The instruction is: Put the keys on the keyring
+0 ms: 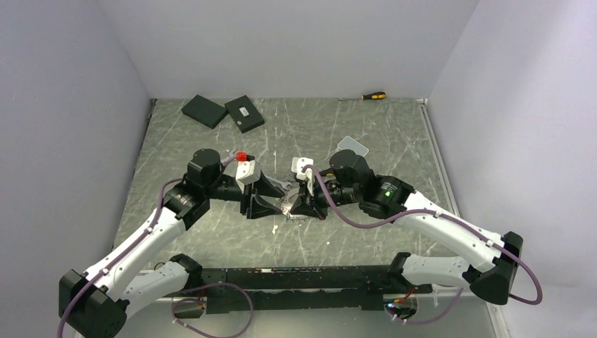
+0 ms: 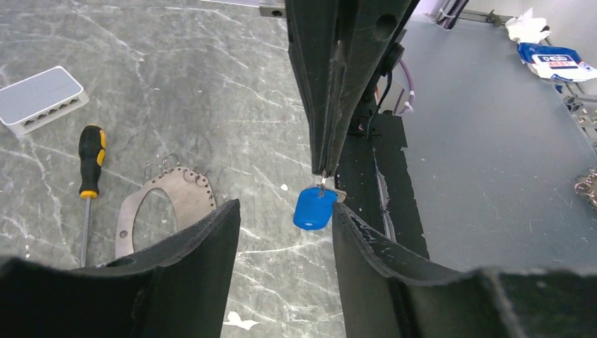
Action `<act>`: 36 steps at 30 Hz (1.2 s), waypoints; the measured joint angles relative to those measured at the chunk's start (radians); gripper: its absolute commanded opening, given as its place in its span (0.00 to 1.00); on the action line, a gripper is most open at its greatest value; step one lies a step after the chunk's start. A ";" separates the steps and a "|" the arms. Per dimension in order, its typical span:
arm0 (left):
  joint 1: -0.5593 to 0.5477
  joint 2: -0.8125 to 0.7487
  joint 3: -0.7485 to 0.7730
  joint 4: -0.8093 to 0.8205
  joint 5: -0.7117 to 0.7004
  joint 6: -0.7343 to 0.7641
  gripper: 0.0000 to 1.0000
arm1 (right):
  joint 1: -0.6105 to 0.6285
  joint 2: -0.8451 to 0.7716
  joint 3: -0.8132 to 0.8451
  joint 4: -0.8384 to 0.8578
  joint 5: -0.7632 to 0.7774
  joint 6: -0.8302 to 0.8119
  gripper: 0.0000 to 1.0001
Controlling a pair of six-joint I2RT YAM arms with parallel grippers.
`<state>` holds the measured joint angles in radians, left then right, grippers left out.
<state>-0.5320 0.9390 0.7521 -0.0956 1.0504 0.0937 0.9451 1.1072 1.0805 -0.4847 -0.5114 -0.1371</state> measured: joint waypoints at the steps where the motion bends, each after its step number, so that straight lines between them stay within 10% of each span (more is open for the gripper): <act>1: -0.005 0.002 0.002 0.000 -0.001 0.000 0.53 | 0.000 0.002 0.000 0.000 0.000 0.002 0.00; 13: -0.091 0.016 0.010 0.002 -0.031 0.004 0.38 | 0.000 0.004 0.000 0.008 0.000 0.011 0.00; 20: -0.119 0.026 0.012 0.001 -0.055 0.026 0.00 | 0.000 0.004 0.000 0.008 0.001 0.015 0.00; 26: -0.127 0.027 0.026 -0.022 -0.074 0.045 0.00 | -0.004 0.003 0.000 0.006 0.003 0.016 0.01; 30: -0.131 0.027 0.034 -0.037 -0.082 0.049 0.00 | -0.004 0.003 0.002 0.002 0.005 0.019 0.39; 36: -0.132 0.028 0.051 -0.043 -0.098 0.051 0.00 | -0.003 -0.010 0.014 -0.031 0.035 0.013 0.33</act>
<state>-0.6640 0.9668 0.8032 -0.1390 0.9520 0.1452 0.9424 1.0969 1.0946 -0.5156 -0.4767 -0.1246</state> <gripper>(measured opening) 0.012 0.376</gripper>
